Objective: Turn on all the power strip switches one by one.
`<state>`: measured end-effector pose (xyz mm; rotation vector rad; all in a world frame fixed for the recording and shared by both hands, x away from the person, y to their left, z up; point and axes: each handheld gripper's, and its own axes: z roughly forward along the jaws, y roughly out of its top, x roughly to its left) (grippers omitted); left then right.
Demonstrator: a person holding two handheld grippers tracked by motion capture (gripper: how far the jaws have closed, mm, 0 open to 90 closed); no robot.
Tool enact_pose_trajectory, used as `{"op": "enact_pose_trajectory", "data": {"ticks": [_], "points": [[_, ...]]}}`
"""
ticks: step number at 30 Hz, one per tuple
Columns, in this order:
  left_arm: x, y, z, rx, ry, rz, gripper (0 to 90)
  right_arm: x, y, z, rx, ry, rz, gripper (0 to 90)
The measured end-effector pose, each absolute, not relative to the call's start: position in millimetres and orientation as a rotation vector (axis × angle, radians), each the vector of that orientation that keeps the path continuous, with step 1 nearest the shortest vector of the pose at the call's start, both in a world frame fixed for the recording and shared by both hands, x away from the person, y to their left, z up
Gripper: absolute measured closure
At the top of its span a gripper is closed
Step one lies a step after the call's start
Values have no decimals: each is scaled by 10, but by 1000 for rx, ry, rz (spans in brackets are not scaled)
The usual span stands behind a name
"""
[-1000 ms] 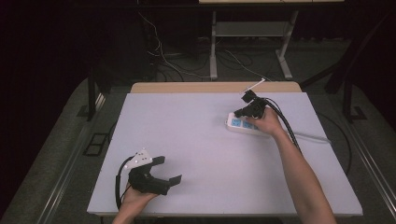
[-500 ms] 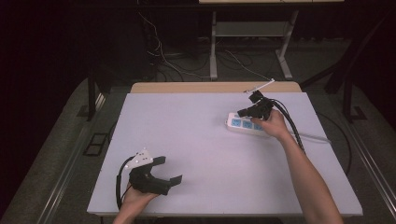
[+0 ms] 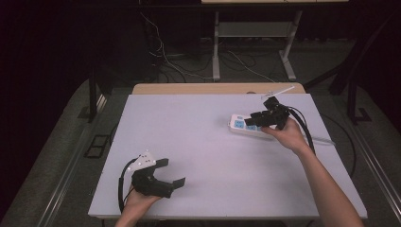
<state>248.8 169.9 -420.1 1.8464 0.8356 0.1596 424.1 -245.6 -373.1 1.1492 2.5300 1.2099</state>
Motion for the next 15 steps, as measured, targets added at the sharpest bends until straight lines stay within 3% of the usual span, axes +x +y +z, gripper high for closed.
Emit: {"op": "enact_pose_trajectory", "data": {"ticks": [8,12,13,14,15], "points": [[2491,1688,-4199,1847,834,160,0,3851,-2625,-3646,1208,2424,1231,163],[2491,1682,-4198,1846,835,159,0,3666,-2717,-3603,1237,2377,1275,114],[2493,1681,-4199,1847,834,160,0,3620,-2738,-3594,1244,2363,1274,87],[2494,1680,-4199,1848,833,161,0,3577,-2760,-3589,1254,2357,1285,5],[2495,1679,-4199,1847,833,161,0,3534,-2782,-3589,1251,2369,1304,6]]}}
